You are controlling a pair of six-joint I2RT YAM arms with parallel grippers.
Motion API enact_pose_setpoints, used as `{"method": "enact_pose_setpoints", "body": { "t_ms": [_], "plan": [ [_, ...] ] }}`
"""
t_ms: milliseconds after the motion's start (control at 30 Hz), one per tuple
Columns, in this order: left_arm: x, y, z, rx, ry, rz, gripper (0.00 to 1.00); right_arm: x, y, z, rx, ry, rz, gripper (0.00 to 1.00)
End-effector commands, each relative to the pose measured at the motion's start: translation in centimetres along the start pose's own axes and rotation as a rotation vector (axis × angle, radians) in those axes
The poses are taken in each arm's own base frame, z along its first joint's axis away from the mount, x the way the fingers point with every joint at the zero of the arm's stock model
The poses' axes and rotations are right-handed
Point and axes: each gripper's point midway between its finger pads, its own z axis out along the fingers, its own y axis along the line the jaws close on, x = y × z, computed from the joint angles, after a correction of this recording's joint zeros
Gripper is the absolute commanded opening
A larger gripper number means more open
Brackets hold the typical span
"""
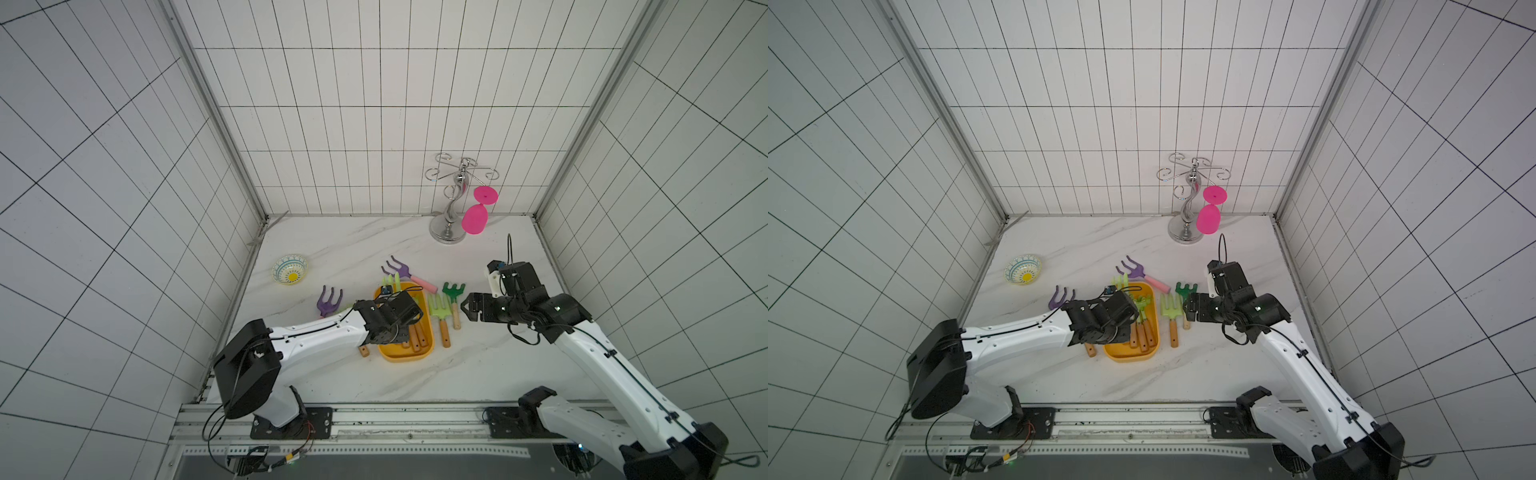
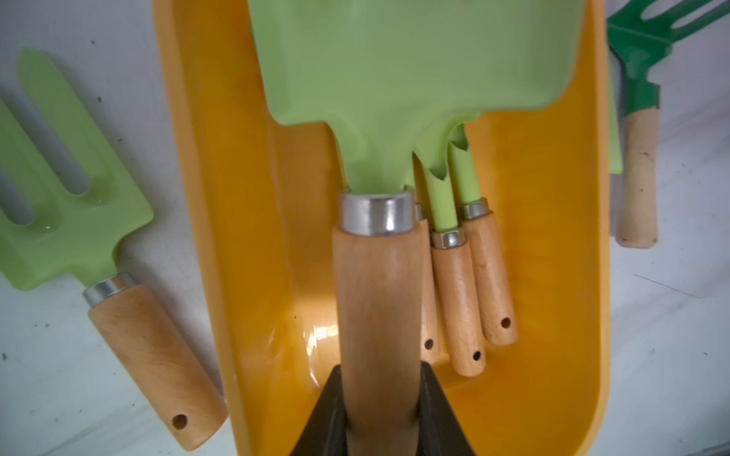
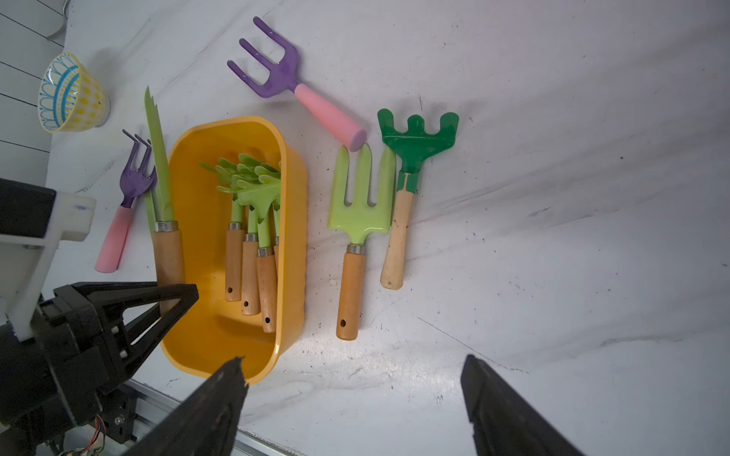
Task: Put the rake into the storage box
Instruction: Place the rake in the storage box.
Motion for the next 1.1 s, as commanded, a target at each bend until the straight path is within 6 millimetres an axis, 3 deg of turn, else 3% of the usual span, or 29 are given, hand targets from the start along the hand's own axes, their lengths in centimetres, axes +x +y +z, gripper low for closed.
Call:
{"method": "enact_pose_setpoints", "body": {
  "t_ms": [0, 333, 500, 833, 933, 1067],
  "plan": [
    [-0.7, 1.0, 0.0, -0.094, -0.042, -0.066, 0.07, 1.9, -0.9, 1.0, 0.018, 0.062, -0.044, 0.89],
    [1.4, 1.1, 2.9, -0.217, 0.063, -0.081, 0.08, 2.1, -1.0, 1.8, 0.015, 0.068, -0.067, 0.89],
    [2.2, 1.4, 2.6, -0.263, 0.087, -0.102, 0.10, 2.3, -1.2, 2.1, 0.023, 0.080, -0.066, 0.89],
    [3.5, 2.1, 2.3, -0.300, 0.115, -0.129, 0.39, 2.3, -1.2, 2.4, 0.020, 0.090, -0.067, 0.88],
    [2.9, 1.3, 1.2, -0.283, 0.080, -0.118, 0.50, 2.3, -1.1, 2.4, 0.017, 0.092, -0.070, 0.88],
    [0.4, 0.1, -2.6, -0.250, -0.022, -0.110, 0.57, 2.3, -1.2, 2.3, 0.020, 0.088, -0.072, 0.88]
  ]
}}
